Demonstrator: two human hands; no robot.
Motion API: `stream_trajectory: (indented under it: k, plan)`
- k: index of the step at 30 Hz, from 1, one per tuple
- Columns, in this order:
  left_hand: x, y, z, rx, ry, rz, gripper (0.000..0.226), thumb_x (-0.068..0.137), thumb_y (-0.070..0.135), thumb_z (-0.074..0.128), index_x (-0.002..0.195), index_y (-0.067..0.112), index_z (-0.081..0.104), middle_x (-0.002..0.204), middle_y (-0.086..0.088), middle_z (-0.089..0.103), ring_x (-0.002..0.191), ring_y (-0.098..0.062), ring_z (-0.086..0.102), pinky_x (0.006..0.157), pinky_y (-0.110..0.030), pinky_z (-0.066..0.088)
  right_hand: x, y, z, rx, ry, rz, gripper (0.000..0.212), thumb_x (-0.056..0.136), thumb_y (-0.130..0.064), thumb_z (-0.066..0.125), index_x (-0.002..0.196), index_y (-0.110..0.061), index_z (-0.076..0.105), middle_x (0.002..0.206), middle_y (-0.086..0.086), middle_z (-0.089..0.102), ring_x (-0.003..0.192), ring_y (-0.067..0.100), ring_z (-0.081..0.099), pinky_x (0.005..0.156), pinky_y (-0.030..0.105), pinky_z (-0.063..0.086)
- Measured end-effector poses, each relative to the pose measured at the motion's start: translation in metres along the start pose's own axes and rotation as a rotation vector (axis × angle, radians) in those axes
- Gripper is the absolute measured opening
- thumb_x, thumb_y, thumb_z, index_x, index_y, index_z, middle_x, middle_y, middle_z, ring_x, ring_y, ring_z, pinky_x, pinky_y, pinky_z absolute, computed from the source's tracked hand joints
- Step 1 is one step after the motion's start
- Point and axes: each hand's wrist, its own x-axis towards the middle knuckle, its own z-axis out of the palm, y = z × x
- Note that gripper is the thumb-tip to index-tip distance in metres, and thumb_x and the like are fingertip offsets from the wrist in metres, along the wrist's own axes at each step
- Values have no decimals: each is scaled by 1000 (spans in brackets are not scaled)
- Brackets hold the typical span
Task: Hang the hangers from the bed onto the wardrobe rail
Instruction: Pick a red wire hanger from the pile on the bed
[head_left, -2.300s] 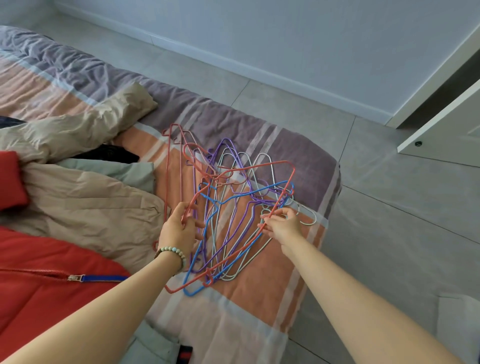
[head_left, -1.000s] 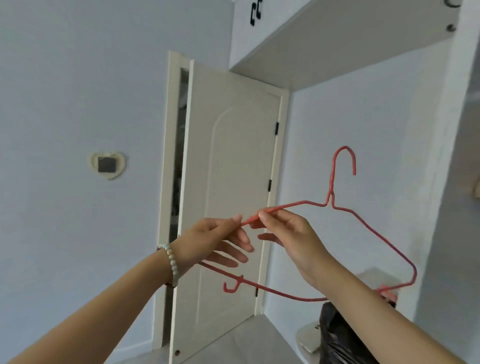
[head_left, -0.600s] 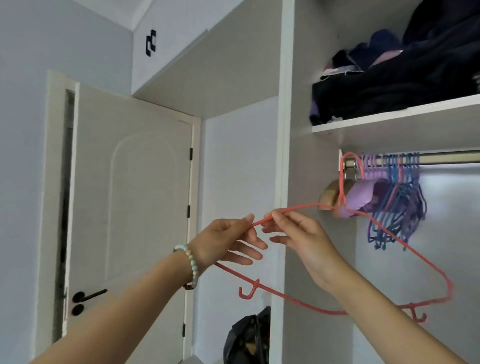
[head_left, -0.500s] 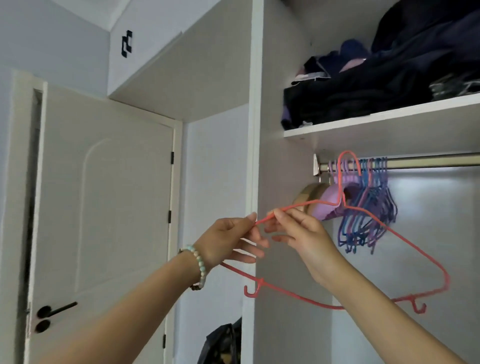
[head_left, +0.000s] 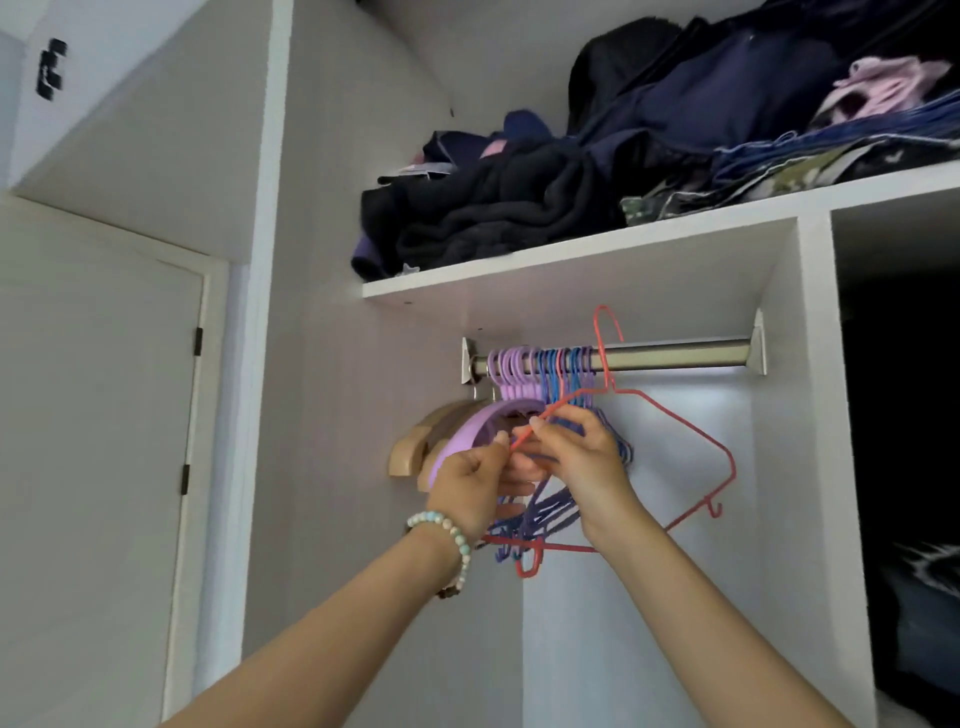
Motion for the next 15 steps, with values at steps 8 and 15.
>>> stream_trajectory:
  k: [8,15]
  plan:
    - [34,-13,33,117,-111,-128,35,102,24,26,114,7,55,98,-8,64,74,-16,61,57,-17,52,54,12,-31,-146,70,22,22,93,-9,54,115,-14,54,77,-1,65,70,12,64,60,22,55]
    - [51,-16,34,237,-136,-215,36,101,20,31,130,8,48,127,-14,58,84,-20,64,63,-19,53,86,32,-36,-165,101,90,32,95,-13,52,126,-11,55,91,4,67,86,19,65,70,28,53]
